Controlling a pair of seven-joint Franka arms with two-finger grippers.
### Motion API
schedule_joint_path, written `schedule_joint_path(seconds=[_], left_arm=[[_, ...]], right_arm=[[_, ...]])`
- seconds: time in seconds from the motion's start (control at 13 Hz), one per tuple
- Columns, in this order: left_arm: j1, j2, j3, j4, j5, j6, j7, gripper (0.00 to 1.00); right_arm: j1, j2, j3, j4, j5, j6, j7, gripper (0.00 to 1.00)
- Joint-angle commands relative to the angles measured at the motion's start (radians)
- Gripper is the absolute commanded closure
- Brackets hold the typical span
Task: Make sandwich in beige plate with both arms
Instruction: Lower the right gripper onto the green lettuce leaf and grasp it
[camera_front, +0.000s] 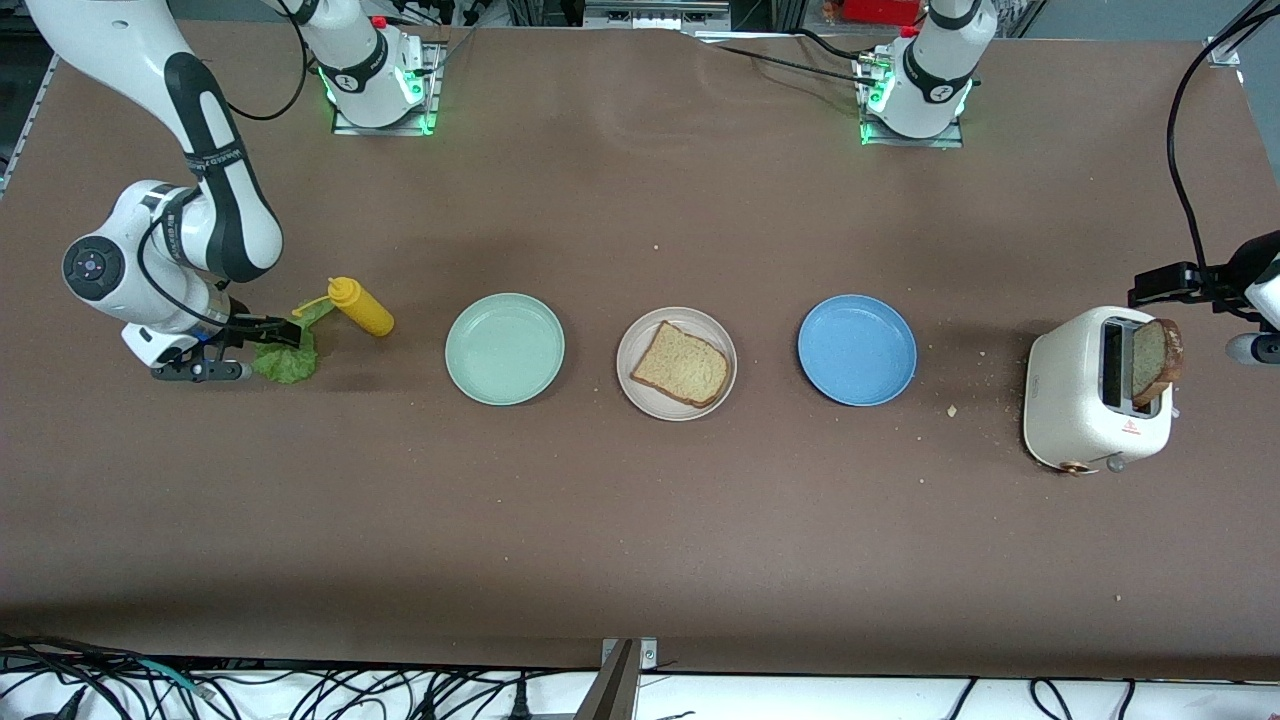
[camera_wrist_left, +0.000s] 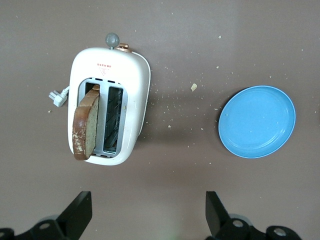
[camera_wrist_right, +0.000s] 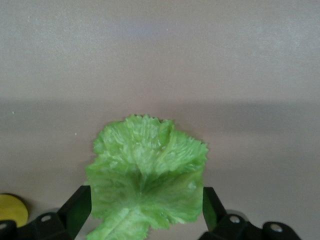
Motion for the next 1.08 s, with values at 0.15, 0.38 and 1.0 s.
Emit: schedule_joint_path(seconds=[0.15, 0.38, 1.0], left_arm=[[0.001, -0.009, -0.005, 0.000, 0.024, 0.003, 0.020, 0.00], [0.001, -0.011, -0.007, 0.000, 0.024, 0.002, 0.020, 0.00], [0.001, -0.011, -0.007, 0.000, 0.024, 0.002, 0.020, 0.00]], right_arm=[[-0.132, -0.018, 0.139, -0.046, -0.009, 0.072, 0.050, 0.01], [-0.136, 0.016, 0.143, -0.046, -0.009, 0.080, 0.051, 0.01], [-0.136, 0.045, 0.146, -0.046, -0.009, 0.083, 0.050, 1.00]])
